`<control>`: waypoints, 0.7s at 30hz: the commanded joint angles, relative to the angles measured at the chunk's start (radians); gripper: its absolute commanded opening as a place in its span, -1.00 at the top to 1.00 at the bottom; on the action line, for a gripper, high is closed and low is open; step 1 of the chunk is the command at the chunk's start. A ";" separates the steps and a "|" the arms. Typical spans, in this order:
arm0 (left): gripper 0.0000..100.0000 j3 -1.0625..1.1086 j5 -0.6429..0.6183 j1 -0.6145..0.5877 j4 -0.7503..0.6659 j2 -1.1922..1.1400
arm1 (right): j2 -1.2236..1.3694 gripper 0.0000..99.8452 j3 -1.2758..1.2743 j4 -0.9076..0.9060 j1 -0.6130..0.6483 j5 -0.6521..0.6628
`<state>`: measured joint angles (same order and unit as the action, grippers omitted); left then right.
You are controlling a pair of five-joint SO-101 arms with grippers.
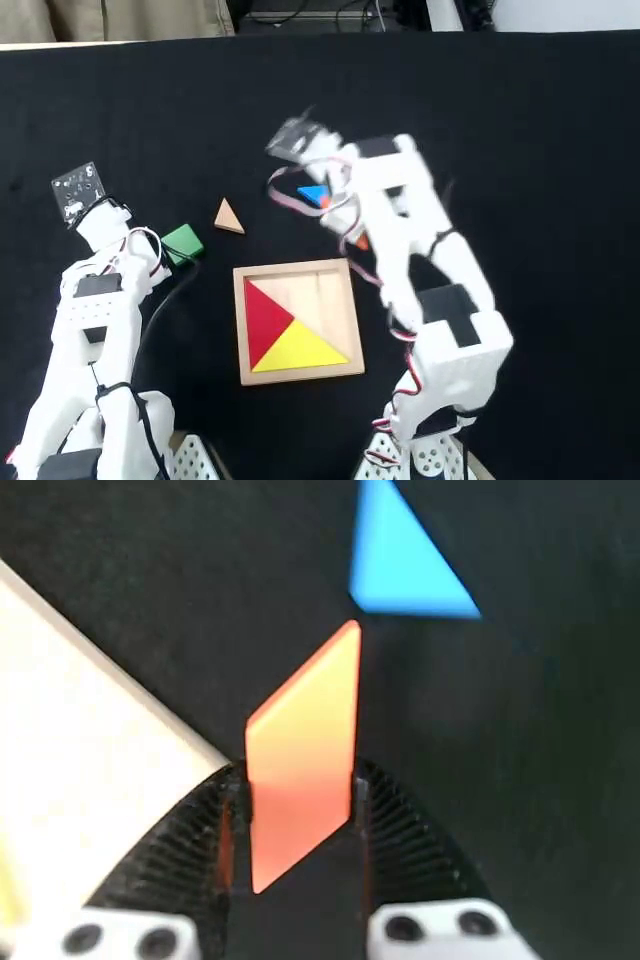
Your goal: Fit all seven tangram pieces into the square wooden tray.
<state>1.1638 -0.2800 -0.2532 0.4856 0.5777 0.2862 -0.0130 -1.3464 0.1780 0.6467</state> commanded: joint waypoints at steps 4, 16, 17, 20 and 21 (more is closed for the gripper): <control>0.93 -0.005 -0.002 0.013 -0.009 0.023 | -0.010 0.90 0.028 -0.080 -0.189 -0.288; 0.93 -0.005 -0.002 0.013 -0.009 0.023 | -0.012 0.84 -0.236 0.218 -0.115 -0.512; 0.93 -0.005 -0.002 0.013 -0.011 0.023 | -0.012 0.79 -0.226 0.199 -0.110 -0.506; 0.93 -0.005 -0.002 0.013 -0.014 0.023 | -0.012 0.58 -0.220 0.167 -0.101 -0.497; 0.93 -0.005 -0.002 0.013 -0.012 0.023 | -0.012 0.53 -0.220 0.163 -0.101 -0.485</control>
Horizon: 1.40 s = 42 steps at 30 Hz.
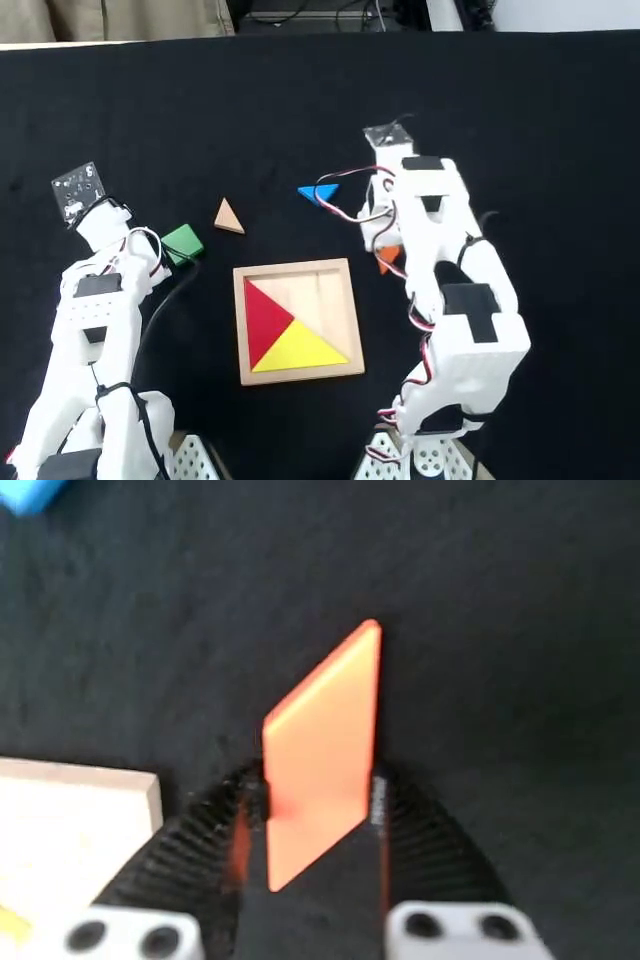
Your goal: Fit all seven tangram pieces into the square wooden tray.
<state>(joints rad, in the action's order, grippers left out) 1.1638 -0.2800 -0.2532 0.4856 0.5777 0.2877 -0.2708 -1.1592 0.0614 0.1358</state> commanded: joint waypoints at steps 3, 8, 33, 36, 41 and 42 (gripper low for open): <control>0.93 -0.005 -0.002 0.013 -0.012 0.023 | -0.013 0.57 0.041 -0.026 0.012 0.046; 0.93 -0.005 -0.002 0.013 -0.012 0.023 | -0.073 0.65 0.035 -0.031 0.023 0.041; 0.93 -0.005 -0.002 0.012 -0.009 0.023 | 0.010 0.65 0.091 -0.031 0.028 0.152; 0.93 -0.005 -0.002 0.012 -0.008 0.023 | 0.010 0.65 0.090 -0.031 0.012 0.153; 0.93 -0.005 -0.002 0.012 -0.008 0.023 | 0.013 0.66 0.085 -0.031 -0.008 0.186; 0.93 -0.005 -0.002 0.012 -0.008 0.023 | 0.015 0.66 0.085 -0.031 -0.011 0.186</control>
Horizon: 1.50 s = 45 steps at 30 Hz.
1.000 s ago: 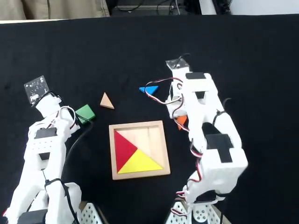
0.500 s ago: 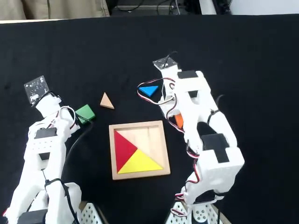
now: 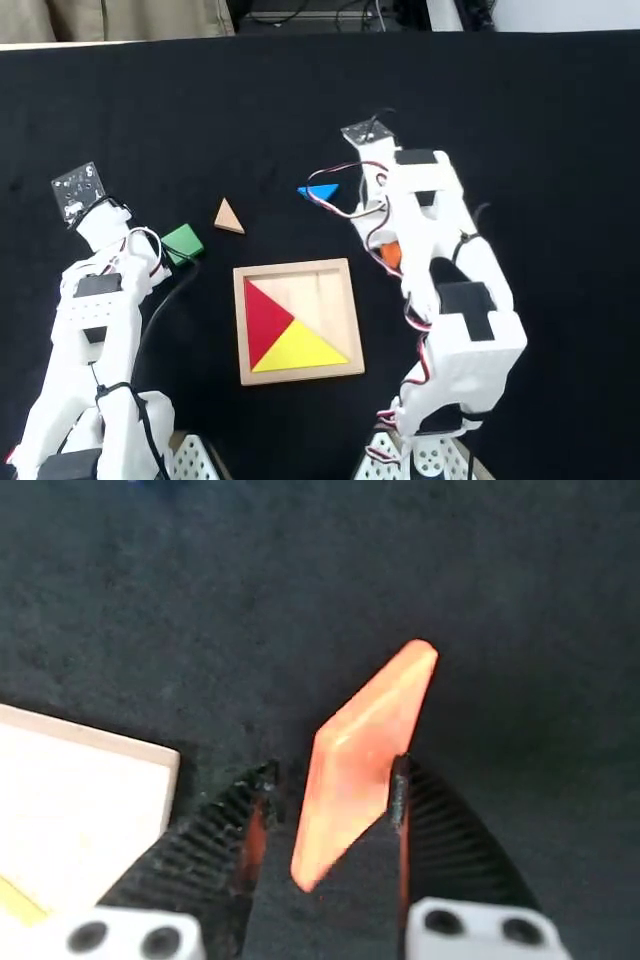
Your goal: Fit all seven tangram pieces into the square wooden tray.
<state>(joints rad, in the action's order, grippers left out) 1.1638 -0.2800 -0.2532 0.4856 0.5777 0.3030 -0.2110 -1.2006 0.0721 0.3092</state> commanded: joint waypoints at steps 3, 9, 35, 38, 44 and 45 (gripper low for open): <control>0.93 -0.005 -0.002 0.012 -0.008 0.023 | -0.001 0.66 0.025 0.011 -0.023 0.012; 0.93 -0.005 -0.002 0.012 -0.008 0.023 | -0.001 0.66 -0.019 0.086 -0.023 0.012; 0.93 0.010 0.000 0.012 -0.008 0.032 | -0.028 0.66 -0.031 0.003 0.044 0.160; 0.93 0.010 0.000 0.012 -0.008 0.031 | -0.008 0.66 -0.030 0.017 0.044 0.172; 0.93 0.010 0.000 0.012 -0.009 0.026 | -0.002 0.66 -0.030 0.023 0.043 0.173; 0.93 0.010 0.000 0.012 -0.009 0.026 | -0.001 0.66 -0.030 0.025 0.041 0.176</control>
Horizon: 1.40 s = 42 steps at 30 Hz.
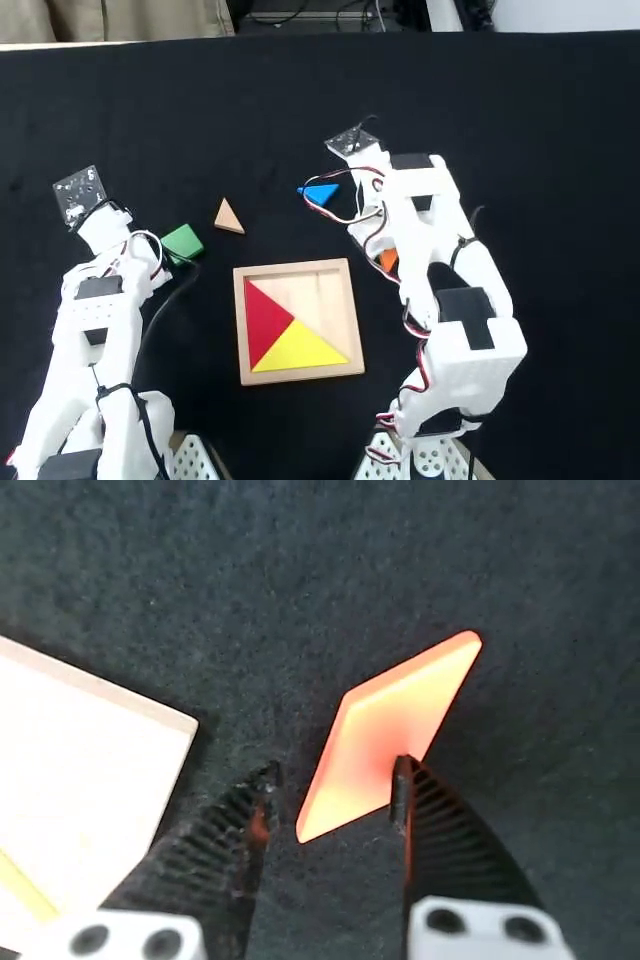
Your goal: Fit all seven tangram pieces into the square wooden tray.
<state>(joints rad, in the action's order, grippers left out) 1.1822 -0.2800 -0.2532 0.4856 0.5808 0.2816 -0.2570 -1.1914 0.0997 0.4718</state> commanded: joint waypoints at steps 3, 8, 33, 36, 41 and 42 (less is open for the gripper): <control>0.93 -0.008 0.000 0.012 -0.009 0.023 | 0.021 0.66 0.012 0.015 -0.009 0.040; 0.93 -0.008 0.000 0.013 -0.009 0.021 | 0.022 0.66 0.010 0.015 -0.060 0.044; 0.93 -0.008 0.000 0.013 -0.012 0.021 | 0.016 0.66 0.033 0.064 -0.071 0.038; 0.93 -0.008 0.000 0.013 -0.012 0.021 | 0.013 0.67 0.033 0.064 -0.064 0.038; 0.93 -0.008 0.000 0.013 -0.014 0.021 | 0.013 0.83 0.035 0.064 -0.068 0.038; 0.93 -0.008 0.000 0.013 -0.014 0.021 | 0.013 0.83 0.035 0.064 -0.069 0.038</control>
<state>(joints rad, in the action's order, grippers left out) 1.1822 -0.2800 -0.2532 0.4856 0.5808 0.3107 -0.2662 -1.1347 0.0414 0.5086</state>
